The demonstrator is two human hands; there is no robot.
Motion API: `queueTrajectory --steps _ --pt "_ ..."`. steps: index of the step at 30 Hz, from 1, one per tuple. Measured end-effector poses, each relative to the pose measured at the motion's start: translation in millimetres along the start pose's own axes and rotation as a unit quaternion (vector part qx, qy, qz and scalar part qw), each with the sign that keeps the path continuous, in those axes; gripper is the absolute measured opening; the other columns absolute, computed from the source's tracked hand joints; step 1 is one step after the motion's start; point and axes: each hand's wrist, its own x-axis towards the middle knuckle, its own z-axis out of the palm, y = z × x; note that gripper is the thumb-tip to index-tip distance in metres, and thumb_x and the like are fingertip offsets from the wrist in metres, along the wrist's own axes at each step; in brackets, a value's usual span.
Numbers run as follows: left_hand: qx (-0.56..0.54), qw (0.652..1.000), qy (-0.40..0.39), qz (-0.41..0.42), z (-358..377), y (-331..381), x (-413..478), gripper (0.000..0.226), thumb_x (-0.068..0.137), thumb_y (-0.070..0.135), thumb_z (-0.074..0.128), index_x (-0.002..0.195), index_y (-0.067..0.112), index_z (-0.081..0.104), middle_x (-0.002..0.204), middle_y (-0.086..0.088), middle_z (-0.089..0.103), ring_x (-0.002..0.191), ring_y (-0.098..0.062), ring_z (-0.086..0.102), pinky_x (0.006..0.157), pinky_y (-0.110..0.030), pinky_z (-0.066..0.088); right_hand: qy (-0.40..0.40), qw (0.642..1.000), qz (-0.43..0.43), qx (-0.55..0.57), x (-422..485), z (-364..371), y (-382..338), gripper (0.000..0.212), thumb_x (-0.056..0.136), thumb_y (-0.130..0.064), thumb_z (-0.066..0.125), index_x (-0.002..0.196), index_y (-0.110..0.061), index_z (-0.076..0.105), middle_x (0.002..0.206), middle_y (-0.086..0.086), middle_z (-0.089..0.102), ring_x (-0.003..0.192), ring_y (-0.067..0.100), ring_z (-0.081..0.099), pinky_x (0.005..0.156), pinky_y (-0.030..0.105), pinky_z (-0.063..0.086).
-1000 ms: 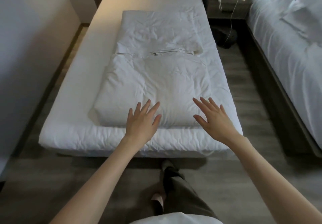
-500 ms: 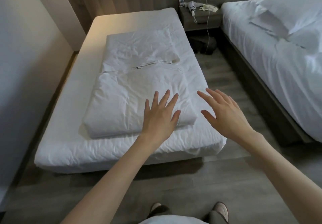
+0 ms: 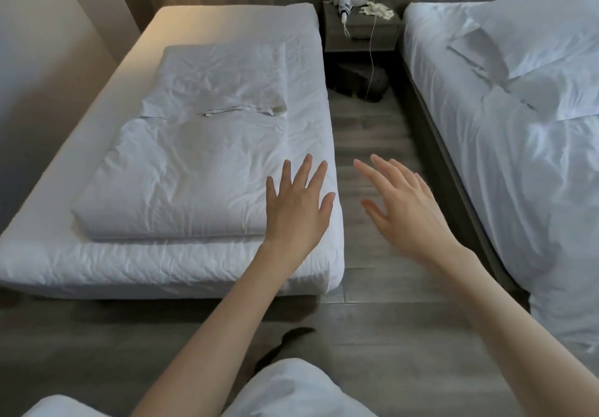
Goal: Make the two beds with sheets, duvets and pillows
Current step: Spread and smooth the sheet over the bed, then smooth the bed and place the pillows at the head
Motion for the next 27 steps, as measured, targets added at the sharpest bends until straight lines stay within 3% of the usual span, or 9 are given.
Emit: queueTrajectory --steps 9,21,27 --pt "-0.019 0.999 0.041 -0.028 21 66 100 0.053 0.103 0.043 0.033 0.153 0.030 0.024 0.162 0.004 0.015 0.150 -0.027 0.005 0.119 -0.049 0.007 0.021 0.999 -0.041 -0.010 76 -14 113 0.061 0.096 -0.034 0.056 0.151 -0.030 0.029 0.156 0.003 0.031 0.144 0.028 0.027 0.114 0.054 0.028" --pt "-0.056 0.993 0.026 -0.098 48 162 327 0.056 0.103 0.046 0.029 0.155 0.031 0.016 0.163 0.005 0.009 0.150 -0.025 0.002 0.120 -0.048 0.006 0.006 0.998 -0.063 -0.014 249 -54 271 0.061 0.098 -0.037 0.050 0.152 -0.034 0.023 0.159 -0.002 0.024 0.147 0.024 0.022 0.118 0.048 0.023" --pt "-0.039 0.986 0.047 -0.154 49 168 416 0.057 0.102 0.047 0.031 0.154 0.029 0.017 0.163 0.003 0.011 0.150 -0.026 0.007 0.119 -0.048 0.011 0.021 0.991 -0.133 -0.003 365 -54 327 0.060 0.096 -0.033 0.055 0.151 -0.030 0.030 0.156 0.001 0.032 0.144 0.024 0.028 0.115 0.049 0.029"
